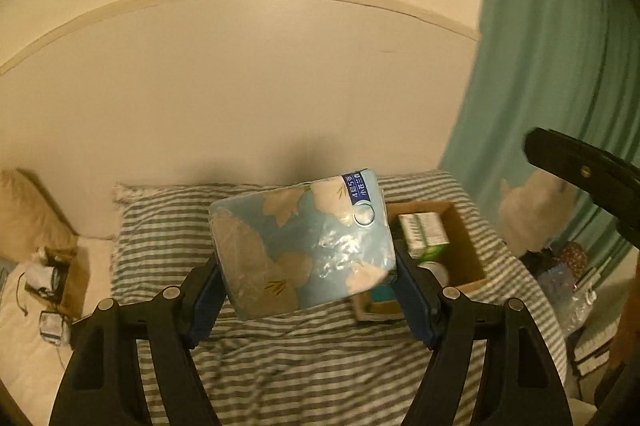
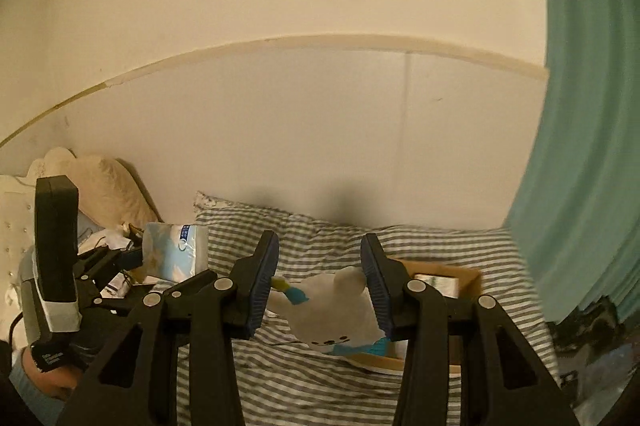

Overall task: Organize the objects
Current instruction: 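Grasp the blue tissue pack with the left tool while the right tool lifts the bear toy, then carry the tissue pack and bear toy into the cardboard box and open both tools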

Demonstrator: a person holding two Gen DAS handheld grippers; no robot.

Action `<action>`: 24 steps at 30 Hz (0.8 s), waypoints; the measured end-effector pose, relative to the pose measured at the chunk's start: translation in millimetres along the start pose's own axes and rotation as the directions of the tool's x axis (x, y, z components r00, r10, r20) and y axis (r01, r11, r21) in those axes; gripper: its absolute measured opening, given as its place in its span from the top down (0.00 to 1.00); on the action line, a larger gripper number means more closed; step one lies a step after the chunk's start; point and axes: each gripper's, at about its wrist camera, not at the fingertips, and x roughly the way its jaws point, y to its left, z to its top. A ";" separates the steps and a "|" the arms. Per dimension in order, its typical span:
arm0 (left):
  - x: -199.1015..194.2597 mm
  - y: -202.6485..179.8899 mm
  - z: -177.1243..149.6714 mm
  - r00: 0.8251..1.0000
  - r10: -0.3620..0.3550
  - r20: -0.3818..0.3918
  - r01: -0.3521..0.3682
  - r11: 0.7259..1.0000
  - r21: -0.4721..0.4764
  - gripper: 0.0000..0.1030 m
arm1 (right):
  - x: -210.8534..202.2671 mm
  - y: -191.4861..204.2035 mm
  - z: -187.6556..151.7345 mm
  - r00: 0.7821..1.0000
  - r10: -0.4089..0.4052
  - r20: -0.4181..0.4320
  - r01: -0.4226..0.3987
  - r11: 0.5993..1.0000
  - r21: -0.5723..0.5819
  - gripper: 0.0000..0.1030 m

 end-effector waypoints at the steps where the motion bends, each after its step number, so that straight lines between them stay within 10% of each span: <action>1: 2.3 -8.7 0.0 1.000 -0.006 -0.003 0.006 1.000 0.006 0.25 | -4.7 -5.1 -0.1 1.000 -0.005 0.004 0.005 1.000 -0.002 0.59; 24: 155.7 -110.5 -21.4 0.984 -0.031 -0.178 0.054 0.991 0.126 0.25 | 87.0 -146.1 -52.1 0.975 -0.125 -0.183 0.135 0.990 0.039 0.59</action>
